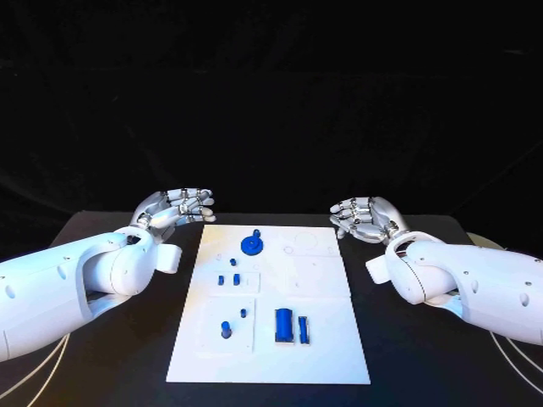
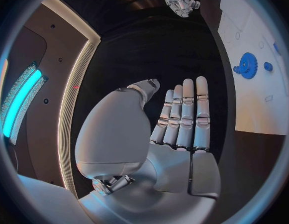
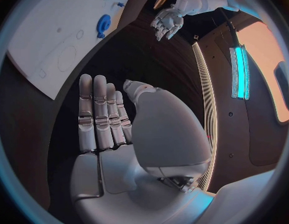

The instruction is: Assemble the parts on the task board

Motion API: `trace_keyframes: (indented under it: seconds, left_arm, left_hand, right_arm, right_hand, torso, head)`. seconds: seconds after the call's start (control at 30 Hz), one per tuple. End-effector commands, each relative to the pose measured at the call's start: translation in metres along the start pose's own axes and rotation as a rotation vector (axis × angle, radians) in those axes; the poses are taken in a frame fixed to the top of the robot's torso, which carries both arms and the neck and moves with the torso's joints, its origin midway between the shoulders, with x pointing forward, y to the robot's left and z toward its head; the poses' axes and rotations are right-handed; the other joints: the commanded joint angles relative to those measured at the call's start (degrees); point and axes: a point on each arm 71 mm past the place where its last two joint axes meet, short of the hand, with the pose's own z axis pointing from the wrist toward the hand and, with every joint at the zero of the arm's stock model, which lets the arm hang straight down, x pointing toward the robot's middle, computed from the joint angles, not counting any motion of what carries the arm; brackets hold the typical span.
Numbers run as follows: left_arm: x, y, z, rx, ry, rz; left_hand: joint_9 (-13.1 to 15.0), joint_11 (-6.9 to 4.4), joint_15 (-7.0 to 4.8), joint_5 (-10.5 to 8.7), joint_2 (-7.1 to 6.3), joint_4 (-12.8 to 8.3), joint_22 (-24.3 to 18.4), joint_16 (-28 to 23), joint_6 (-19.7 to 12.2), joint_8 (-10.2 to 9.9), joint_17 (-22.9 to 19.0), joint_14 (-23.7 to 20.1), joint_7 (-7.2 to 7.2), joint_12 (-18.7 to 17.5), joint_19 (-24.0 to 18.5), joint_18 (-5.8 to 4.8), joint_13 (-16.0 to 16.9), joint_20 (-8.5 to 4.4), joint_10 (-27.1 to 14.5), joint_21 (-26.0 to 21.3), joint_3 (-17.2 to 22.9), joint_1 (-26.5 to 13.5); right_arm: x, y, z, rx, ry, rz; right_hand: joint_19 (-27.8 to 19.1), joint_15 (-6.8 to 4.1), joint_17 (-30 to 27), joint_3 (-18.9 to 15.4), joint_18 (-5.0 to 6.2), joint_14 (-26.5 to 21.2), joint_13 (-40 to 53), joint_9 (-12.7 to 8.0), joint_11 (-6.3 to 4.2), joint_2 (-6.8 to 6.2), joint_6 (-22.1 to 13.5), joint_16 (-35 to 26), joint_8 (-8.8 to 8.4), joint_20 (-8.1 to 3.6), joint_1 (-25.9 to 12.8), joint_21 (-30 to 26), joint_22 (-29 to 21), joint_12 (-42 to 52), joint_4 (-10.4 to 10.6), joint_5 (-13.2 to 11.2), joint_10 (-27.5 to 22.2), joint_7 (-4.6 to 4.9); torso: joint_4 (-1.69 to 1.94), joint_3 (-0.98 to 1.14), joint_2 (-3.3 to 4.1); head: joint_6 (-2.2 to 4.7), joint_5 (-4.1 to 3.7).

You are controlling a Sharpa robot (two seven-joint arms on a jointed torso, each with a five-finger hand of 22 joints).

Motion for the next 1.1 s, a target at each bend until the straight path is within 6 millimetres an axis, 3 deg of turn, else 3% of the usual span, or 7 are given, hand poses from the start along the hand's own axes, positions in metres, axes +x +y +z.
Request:
trace_keyframes:
  seconds: [0.03, 0.13, 0.17, 0.43, 0.47, 0.5, 1.1]
  left_arm:
    - [-0.003, 0.001, 0.005, 0.044, -0.078, -0.032]
    - [-0.003, 0.005, 0.011, 0.048, -0.098, -0.033]
    - [0.0, 0.006, 0.009, 0.01, -0.041, -0.01]
    - [0.013, 0.011, 0.002, 0.015, -0.072, 0.006]
    - [0.016, 0.013, 0.001, 0.016, -0.079, 0.01]
    - [0.018, 0.013, 0.0, 0.017, -0.083, 0.012]
    - [0.068, 0.027, -0.034, 0.049, -0.206, 0.082]
  left_hand:
    - [-0.5, 0.79, 1.07, 0.03, 0.0, 0.6, -3.5, -4.8, -0.7, -0.1, -1.4, -2.4, -0.54, -2.6, -2.4, -0.24, -1.5, 1.72, 0.5, -5.2, 0.0, 0.7]
    - [-1.1, 1.43, 2.03, 0.01, 0.11, 0.9, -6.8, -8.8, -1.0, -0.4, -2.5, -4.2, -0.67, -5.6, -4.2, -0.09, -3.0, 3.45, 0.7, -9.8, 0.0, 1.3]
    - [-21.8, -8.22, -6.04, -14.64, 13.08, -12.5, -22.9, -34.8, -47.4, -15.9, -16.6, -51.6, -10.59, -19.7, -49.1, -9.71, -7.3, -12.32, -56.1, -23.9, -27.8, -23.1]
    - [-21.8, -8.22, -6.04, -14.64, 13.08, -12.5, -22.9, -34.8, -47.4, -15.9, -16.6, -51.6, -10.59, -19.7, -49.1, -9.71, -7.3, -12.32, -56.1, -23.9, -27.8, -37.3]
    - [-21.8, -8.22, -6.04, -14.64, 13.08, -12.5, -22.9, -34.8, -47.4, -15.9, -16.6, -51.6, -10.59, -19.7, -49.1, -9.71, -7.3, -12.32, -56.1, -23.9, -27.8, -79.0]
    - [-21.8, -8.22, -6.04, -14.64, 13.08, -12.5, -22.9, -34.8, -47.4, -15.9, -16.6, -51.6, -10.59, -19.7, -49.1, -9.71, -7.3, -12.32, -56.1, -23.9, -27.8, -79.0]
    - [-21.8, -8.22, -6.04, -14.64, 13.08, -12.5, -22.9, -34.8, -47.4, -15.9, -16.6, -51.6, -10.59, -19.7, -49.1, -9.71, -7.3, -12.32, -56.1, -23.9, -27.8, -79.0]
  right_arm:
    - [-0.001, 0.0, 0.011, -0.034, 0.032, 0.137]
    - [-0.001, -0.001, 0.022, -0.042, 0.027, 0.145]
    - [-0.004, -0.003, 0.018, -0.007, -0.017, 0.053]
    - [0.015, 0.005, 0.008, -0.008, -0.049, 0.138]
    - [0.019, 0.007, 0.005, -0.007, -0.056, 0.157]
    - [0.021, 0.008, 0.004, -0.006, -0.06, 0.167]
    - [0.059, 0.032, -0.028, 0.034, -0.135, 0.356]
  right_hand:
    - [0.7, 0.99, -5.0, 1.4, 1.01, 1.3, -10.1, -2.6, 0.33, -0.65, 1.8, -7.8, -2.91, 1.07, -0.9, -4.6, -6.2, -6.3, -2.1, -0.5, 4.3, 0.22]
    - [-1.2, 1.88, -7.2, 1.7, 0.52, -0.4, -14.3, -3.7, 1.21, -0.19, 1.8, -11.6, -4.44, 1.95, -2.0, -8.1, -10.2, -9.3, -2.7, -0.5, 3.9, 0.35]
    - [-55.2, -4.24, -27.9, -29.5, -9.75, -57.1, -30.2, -28.8, -7.03, 11.03, -46.3, -29.5, -18.86, -9.69, -26.0, -13.5, -52.5, -17.2, -12.7, -8.9, -14.3, -11.27]
    - [-55.2, -4.24, -27.9, -29.5, -9.75, -57.1, -30.2, -28.8, -7.03, 11.03, -46.3, -29.5, -18.86, -9.69, -41.3, -13.5, -52.5, -17.2, -12.7, -8.9, -57.0, -11.27]
    - [-55.2, -4.24, -27.9, -29.5, -9.75, -57.1, -30.2, -28.8, -7.03, 11.03, -46.3, -29.5, -18.86, -9.69, -42.9, -13.5, -52.5, -17.2, -12.7, -8.9, -57.0, -11.27]
    - [-55.2, -4.24, -27.9, -29.5, -9.75, -57.1, -30.2, -28.8, -7.03, 11.03, -46.3, -29.5, -18.86, -9.69, -83.1, -13.5, -52.5, -17.2, -12.7, -8.9, -57.0, -11.27]
    - [-55.2, -4.24, -27.9, -29.5, -9.75, -57.1, -30.2, -28.8, -7.03, 11.03, -46.3, -29.5, -18.86, -9.69, -83.1, -13.5, -52.5, -17.2, -12.7, -8.9, -57.0, -11.27]
  torso:
    - [0.18, 0.31, -0.66]
    - [0.15, 0.51, -0.78]
    - [0.12, 0.22, -0.46]
    - [-0.32, 1.22, -2.76]
    - [-0.4, 1.39, -3.15]
    - [-0.44, 1.47, -3.33]
    - [-0.62, 1.88, -4.28]
  head:
    - [2.23, 0.01]
    - [3.2, 0.05]
    - [1.99, 0.01]
    - [2.66, 1.35]
    - [2.78, 1.58]
    - [2.83, 1.69]
    - [3.11, 2.24]
